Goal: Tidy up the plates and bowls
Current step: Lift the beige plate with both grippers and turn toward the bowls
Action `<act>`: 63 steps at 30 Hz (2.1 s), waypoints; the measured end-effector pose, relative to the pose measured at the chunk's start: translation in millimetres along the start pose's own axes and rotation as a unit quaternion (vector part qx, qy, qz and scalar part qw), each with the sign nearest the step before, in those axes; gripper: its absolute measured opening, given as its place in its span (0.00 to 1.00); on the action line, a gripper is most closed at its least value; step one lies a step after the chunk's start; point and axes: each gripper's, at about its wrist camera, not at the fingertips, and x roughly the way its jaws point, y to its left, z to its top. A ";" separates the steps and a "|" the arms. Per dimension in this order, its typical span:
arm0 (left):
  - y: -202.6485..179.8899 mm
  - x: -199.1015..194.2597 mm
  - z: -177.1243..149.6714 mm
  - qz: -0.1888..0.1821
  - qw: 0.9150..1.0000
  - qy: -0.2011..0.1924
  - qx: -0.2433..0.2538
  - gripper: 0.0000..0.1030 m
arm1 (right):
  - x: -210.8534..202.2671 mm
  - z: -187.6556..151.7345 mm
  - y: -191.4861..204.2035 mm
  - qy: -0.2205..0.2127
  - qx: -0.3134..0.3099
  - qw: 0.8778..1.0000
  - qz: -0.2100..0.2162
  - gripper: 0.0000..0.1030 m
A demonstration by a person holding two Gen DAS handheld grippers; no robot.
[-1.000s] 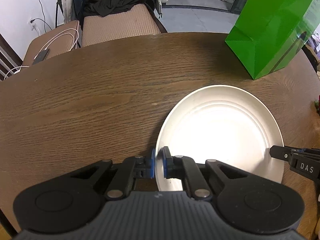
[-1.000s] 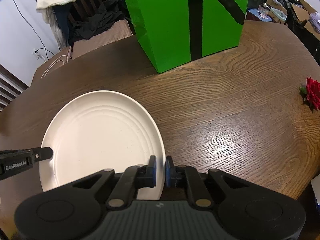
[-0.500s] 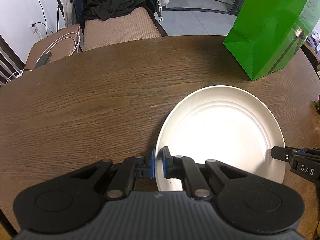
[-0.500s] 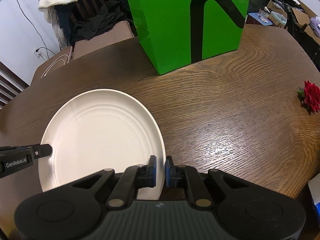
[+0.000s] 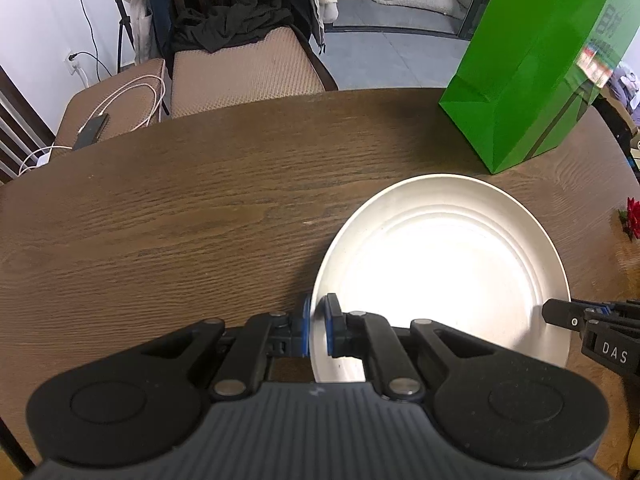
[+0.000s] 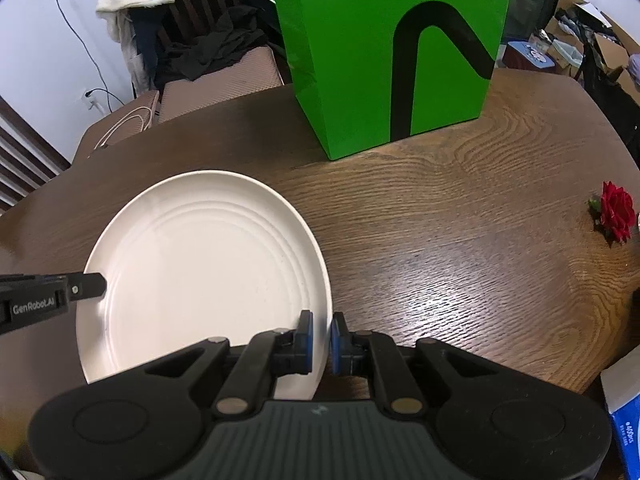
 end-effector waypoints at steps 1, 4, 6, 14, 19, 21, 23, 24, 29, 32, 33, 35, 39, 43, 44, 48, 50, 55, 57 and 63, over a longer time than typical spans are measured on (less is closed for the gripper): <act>-0.4 -1.9 -0.1 0.000 1.000 -0.002 0.001 0.08 | -1.7 -0.4 0.3 -0.001 -0.002 1.000 0.000 0.08; -1.4 -7.8 -0.2 0.000 1.000 -0.005 0.002 0.08 | -8.5 0.0 1.3 -0.006 -0.004 1.000 0.000 0.08; -2.5 -11.7 -0.8 0.002 1.000 -0.004 0.002 0.08 | -13.1 -0.1 1.3 -0.009 -0.003 1.000 -0.001 0.08; -4.8 -34.4 -4.2 0.004 1.000 -0.017 0.001 0.08 | -34.3 -1.9 2.2 -0.019 -0.005 1.000 0.000 0.08; -5.8 -49.4 -8.1 0.006 1.000 -0.022 0.000 0.08 | -49.1 -4.3 4.1 -0.026 -0.006 1.000 0.000 0.08; -6.7 -55.1 -9.8 0.006 1.000 -0.023 0.000 0.08 | -55.5 -5.8 4.8 -0.028 -0.007 1.000 0.000 0.08; -8.0 -61.2 -12.1 0.006 1.000 -0.025 0.000 0.08 | -61.1 -6.2 4.7 -0.031 -0.008 1.000 -0.001 0.08; -8.7 -64.2 -13.4 0.006 1.000 -0.027 0.000 0.08 | -64.2 -6.9 4.9 -0.032 -0.008 0.999 -0.002 0.08; -11.3 -79.9 -23.6 0.009 0.999 -0.033 0.001 0.08 | -79.8 -14.7 6.6 -0.038 -0.008 0.999 -0.003 0.08; -11.3 -88.7 -30.9 0.010 0.999 -0.035 -0.002 0.08 | -88.6 -20.9 8.3 -0.041 -0.010 0.999 -0.003 0.08; -11.2 -91.3 -33.3 0.011 0.999 -0.035 -0.003 0.08 | -91.5 -23.3 9.1 -0.042 -0.012 0.999 -0.003 0.08; -10.5 -96.8 -38.8 0.013 0.999 -0.036 -0.006 0.08 | -96.9 -28.3 10.7 -0.043 -0.015 0.999 -0.002 0.08; -10.2 -107.1 -49.2 0.020 0.999 -0.040 -0.011 0.08 | -106.2 -39.3 15.2 -0.042 -0.020 0.999 0.000 0.08; -10.0 -117.2 -60.9 0.022 0.999 -0.043 -0.015 0.08 | -116.9 -51.4 18.4 -0.044 -0.025 0.999 0.001 0.08; -9.7 -118.7 -63.8 0.022 0.999 -0.043 -0.016 0.08 | -119.8 -54.7 19.0 -0.044 -0.025 0.999 0.002 0.08; -10.8 -128.9 -76.7 0.023 0.999 -0.045 -0.017 0.08 | -129.6 -67.2 19.9 -0.045 -0.027 0.999 0.001 0.08; -10.6 -134.6 -82.4 0.025 0.998 -0.048 -0.018 0.08 | -134.1 -72.6 21.0 -0.045 -0.028 0.999 0.001 0.08; -7.6 -146.9 -95.7 0.026 0.998 -0.052 -0.022 0.08 | -148.6 -87.1 24.6 -0.049 -0.032 0.998 0.003 0.08; -6.5 -151.0 -101.2 0.026 0.998 -0.052 -0.024 0.08 | -153.3 -91.8 26.7 -0.050 -0.034 0.998 0.002 0.08; -2.4 -162.4 -118.6 0.027 0.998 -0.051 -0.030 0.08 | -163.9 -106.0 33.4 -0.050 -0.041 0.998 0.001 0.08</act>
